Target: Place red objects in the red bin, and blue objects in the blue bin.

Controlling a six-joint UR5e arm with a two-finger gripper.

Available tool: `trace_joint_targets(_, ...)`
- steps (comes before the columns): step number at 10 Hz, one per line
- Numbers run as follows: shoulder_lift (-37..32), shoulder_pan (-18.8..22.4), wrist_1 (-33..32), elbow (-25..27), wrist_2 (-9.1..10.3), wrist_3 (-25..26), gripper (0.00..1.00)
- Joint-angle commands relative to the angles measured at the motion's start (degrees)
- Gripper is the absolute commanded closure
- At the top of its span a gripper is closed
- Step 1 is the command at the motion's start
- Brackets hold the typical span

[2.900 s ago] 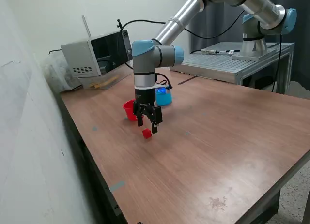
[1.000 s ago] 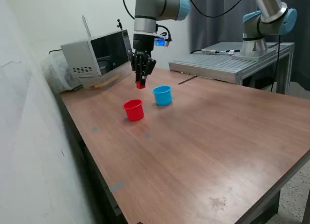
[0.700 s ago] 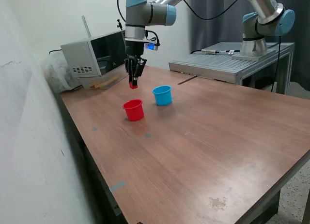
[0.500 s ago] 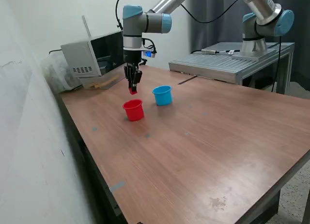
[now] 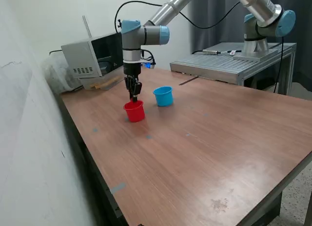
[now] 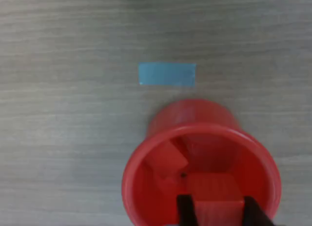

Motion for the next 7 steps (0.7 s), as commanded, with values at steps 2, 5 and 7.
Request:
trace_joint_targets(2, 0.25, -0.04, -0.87, -0.20, 0.11, 0.00, 0.00)
trace_joint_targets(5, -2.72, 0.66, 1.14, 1.63, -0.24, 0.00, 0.00)
trace_joint_targets(7, -11.91, 3.20, 5.78, 6.02, -0.24, 0.09, 0.00)
